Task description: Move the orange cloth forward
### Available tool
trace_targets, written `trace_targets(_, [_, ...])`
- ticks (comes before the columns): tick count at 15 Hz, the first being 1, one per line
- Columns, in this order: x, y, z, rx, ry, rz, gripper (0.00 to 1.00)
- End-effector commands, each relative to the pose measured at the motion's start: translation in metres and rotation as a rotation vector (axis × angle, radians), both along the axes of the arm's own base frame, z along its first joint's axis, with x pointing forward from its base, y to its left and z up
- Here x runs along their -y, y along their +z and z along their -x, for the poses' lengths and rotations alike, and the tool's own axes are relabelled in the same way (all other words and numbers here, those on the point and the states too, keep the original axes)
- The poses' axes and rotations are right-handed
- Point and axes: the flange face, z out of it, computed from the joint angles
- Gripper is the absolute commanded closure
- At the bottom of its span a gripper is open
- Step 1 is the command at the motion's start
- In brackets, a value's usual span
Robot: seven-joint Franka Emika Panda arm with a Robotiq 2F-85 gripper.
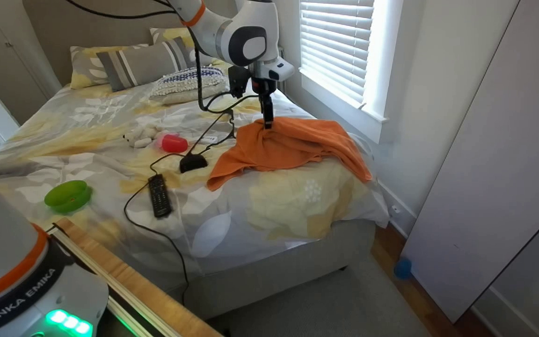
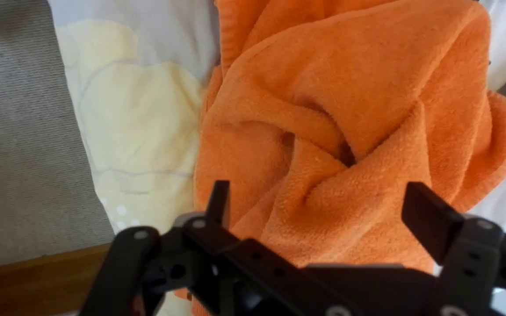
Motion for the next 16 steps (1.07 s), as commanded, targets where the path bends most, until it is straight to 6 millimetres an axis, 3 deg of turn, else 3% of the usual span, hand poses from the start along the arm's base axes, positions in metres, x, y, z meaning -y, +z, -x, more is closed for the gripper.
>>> trace_targets(1, [-0.006, -0.029, -0.011, 0.039, -0.116, -0.046, 0.0])
trace_targets(8, [-0.004, -0.067, -0.022, 0.196, -0.19, 0.003, 0.0])
trace_targets(9, [-0.003, -0.071, -0.024, 0.205, -0.197, 0.004, 0.25])
trace_targets(10, [-0.004, -0.072, -0.025, 0.209, -0.199, -0.001, 0.28])
trace_targets(16, [-0.005, -0.062, -0.025, 0.089, -0.18, -0.046, 0.73])
